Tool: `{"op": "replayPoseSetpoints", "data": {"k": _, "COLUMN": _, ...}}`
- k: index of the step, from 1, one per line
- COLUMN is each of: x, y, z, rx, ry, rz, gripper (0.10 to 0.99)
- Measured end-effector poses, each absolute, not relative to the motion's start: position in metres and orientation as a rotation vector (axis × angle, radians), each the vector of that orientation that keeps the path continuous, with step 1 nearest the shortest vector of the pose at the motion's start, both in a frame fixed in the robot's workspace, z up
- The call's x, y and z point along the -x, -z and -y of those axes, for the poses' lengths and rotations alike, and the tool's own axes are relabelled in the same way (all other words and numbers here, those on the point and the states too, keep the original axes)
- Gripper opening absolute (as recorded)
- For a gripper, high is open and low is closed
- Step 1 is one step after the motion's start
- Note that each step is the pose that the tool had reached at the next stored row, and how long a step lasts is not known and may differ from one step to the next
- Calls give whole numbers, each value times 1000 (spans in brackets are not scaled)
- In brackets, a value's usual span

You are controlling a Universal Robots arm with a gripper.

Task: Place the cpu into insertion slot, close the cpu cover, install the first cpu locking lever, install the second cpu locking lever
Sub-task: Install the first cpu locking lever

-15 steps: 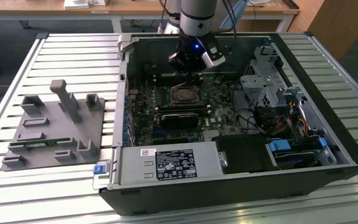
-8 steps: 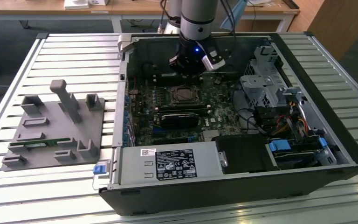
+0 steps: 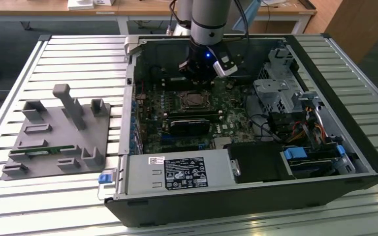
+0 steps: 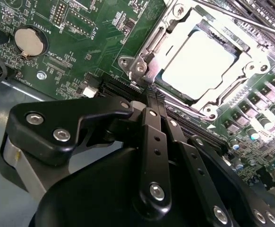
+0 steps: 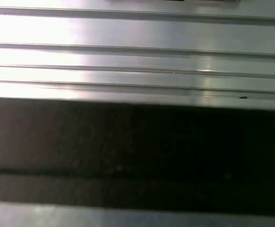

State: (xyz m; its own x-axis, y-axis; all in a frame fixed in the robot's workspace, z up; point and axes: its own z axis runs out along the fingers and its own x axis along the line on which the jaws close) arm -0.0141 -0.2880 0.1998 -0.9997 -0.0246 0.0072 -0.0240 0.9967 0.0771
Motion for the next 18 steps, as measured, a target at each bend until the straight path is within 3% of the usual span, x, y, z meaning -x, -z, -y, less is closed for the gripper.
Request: {"op": "replayPoseSetpoints", "data": {"k": 18, "x": 14, "y": -197, "z": 288, "rx": -38, "ry": 100, "rz": 3132, "gripper": 106}}
